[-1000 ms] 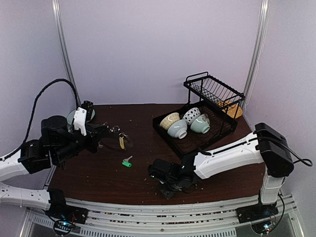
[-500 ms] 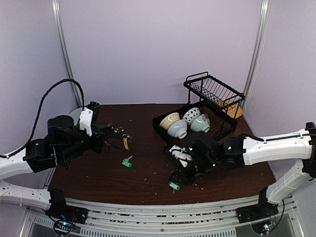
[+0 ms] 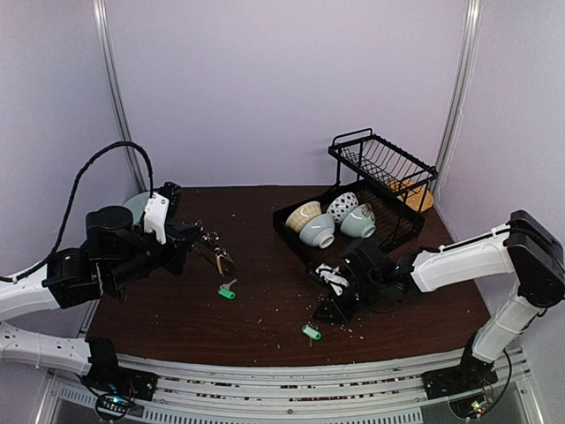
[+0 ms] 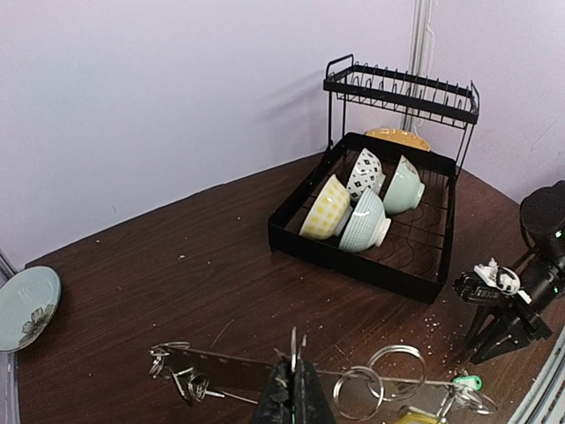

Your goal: Put the keys on the keyring

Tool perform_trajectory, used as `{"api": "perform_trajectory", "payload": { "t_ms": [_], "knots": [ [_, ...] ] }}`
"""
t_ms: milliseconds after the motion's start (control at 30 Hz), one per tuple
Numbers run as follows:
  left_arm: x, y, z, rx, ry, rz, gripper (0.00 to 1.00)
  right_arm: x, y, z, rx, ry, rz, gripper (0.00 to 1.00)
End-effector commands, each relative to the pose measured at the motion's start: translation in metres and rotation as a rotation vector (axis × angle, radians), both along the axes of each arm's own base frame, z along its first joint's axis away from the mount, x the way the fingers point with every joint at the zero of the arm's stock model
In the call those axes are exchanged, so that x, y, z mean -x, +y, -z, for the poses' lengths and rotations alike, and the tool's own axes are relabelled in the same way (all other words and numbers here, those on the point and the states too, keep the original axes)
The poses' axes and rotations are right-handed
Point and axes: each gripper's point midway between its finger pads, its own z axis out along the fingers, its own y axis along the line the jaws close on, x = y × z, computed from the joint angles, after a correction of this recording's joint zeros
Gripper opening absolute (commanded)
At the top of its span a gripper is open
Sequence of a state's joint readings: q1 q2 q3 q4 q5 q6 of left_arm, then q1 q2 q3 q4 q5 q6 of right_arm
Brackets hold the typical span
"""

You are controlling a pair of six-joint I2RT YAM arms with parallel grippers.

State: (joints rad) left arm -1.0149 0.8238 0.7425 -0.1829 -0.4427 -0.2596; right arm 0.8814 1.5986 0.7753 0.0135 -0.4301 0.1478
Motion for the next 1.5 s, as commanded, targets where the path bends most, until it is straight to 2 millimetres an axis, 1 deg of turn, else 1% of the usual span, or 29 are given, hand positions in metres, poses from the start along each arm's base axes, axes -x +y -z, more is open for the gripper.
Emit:
{"api": "perform_trajectory", "payload": {
  "t_ms": [0, 100, 167, 300, 400, 500, 667, 733, 867, 967, 1233, 1400, 1467],
  "knots": [
    [-0.001, -0.009, -0.026, 0.059, -0.058, 0.035, 0.0, 0.009, 0.012, 0.002, -0.049, -0.082, -0.1, 0.26],
    [0.0, -0.01, -0.028, 0.064, -0.066, 0.04, 0.0, 0.021, 0.017, 0.008, -0.029, -0.115, -0.172, 0.26],
    [0.0, -0.009, -0.029, 0.065, -0.069, 0.039, 0.0, 0.02, 0.015, 0.014, -0.006, -0.137, -0.177, 0.26],
    [-0.001, -0.011, -0.027, 0.061, -0.068, 0.04, 0.0, 0.015, 0.016, 0.018, 0.007, -0.159, -0.18, 0.22],
    [-0.001, -0.012, -0.028, 0.06, -0.066, 0.044, 0.0, 0.011, 0.015, 0.019, 0.024, -0.175, -0.18, 0.21],
    [-0.001, -0.013, -0.028, 0.06, -0.067, 0.046, 0.0, 0.015, 0.016, 0.023, 0.022, -0.159, -0.197, 0.23],
    [-0.002, -0.013, -0.028, 0.056, -0.068, 0.044, 0.0, 0.017, 0.018, 0.03, 0.03, -0.143, -0.213, 0.23],
    [-0.002, -0.013, -0.028, 0.055, -0.067, 0.043, 0.0, 0.017, 0.02, 0.03, 0.031, -0.141, -0.218, 0.2],
    [-0.002, -0.013, -0.027, 0.053, -0.065, 0.044, 0.0, 0.015, 0.021, 0.028, 0.029, -0.15, -0.219, 0.1],
    [-0.002, -0.013, -0.028, 0.055, -0.067, 0.042, 0.0, 0.019, 0.023, 0.027, 0.019, -0.134, -0.238, 0.06],
    [-0.002, -0.013, -0.025, 0.05, -0.064, 0.041, 0.0, 0.023, 0.022, 0.02, 0.012, -0.13, -0.251, 0.0],
    [-0.002, -0.013, -0.024, 0.053, -0.063, 0.039, 0.0, 0.02, 0.015, 0.02, 0.028, -0.135, -0.185, 0.0],
    [-0.002, -0.013, -0.024, 0.052, -0.06, 0.043, 0.0, 0.017, 0.016, 0.009, 0.003, -0.152, -0.16, 0.0]
  ]
}}
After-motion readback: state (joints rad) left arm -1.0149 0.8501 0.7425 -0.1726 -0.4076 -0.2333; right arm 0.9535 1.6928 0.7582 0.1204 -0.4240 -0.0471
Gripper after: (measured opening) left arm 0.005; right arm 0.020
